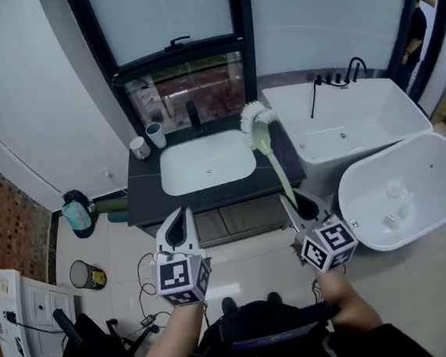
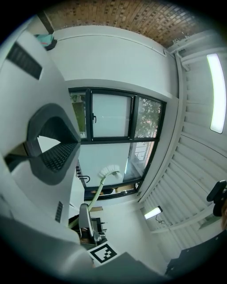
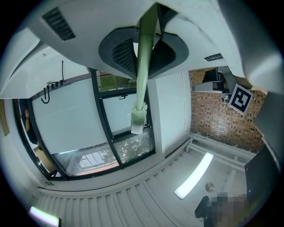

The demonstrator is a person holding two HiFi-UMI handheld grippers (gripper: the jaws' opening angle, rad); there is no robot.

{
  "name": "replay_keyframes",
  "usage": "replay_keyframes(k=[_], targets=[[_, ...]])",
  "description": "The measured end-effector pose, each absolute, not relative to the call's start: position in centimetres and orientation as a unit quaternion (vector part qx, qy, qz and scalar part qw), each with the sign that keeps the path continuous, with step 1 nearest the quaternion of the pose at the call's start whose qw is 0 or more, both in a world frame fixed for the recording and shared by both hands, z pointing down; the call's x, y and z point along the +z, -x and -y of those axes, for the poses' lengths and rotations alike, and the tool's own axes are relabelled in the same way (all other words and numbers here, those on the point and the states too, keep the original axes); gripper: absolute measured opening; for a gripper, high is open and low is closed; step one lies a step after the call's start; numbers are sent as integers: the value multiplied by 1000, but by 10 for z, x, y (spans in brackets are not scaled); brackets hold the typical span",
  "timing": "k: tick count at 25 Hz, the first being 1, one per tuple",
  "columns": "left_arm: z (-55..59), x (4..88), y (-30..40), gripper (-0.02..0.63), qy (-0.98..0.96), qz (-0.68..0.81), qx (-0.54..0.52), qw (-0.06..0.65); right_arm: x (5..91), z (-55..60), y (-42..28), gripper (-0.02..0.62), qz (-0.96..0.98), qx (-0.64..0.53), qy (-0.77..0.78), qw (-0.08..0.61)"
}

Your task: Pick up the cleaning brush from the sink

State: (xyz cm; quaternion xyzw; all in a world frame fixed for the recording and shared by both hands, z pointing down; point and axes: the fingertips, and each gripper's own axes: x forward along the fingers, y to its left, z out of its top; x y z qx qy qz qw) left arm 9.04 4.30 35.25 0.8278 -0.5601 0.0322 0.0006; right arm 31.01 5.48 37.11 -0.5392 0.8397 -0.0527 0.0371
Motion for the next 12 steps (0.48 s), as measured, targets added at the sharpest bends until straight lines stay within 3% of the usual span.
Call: replay_keyframes(k=[12], targets=[[-41,347,-99,8,-839,543,23,-5,372,-53,-301,40,-839,-50,540,44]])
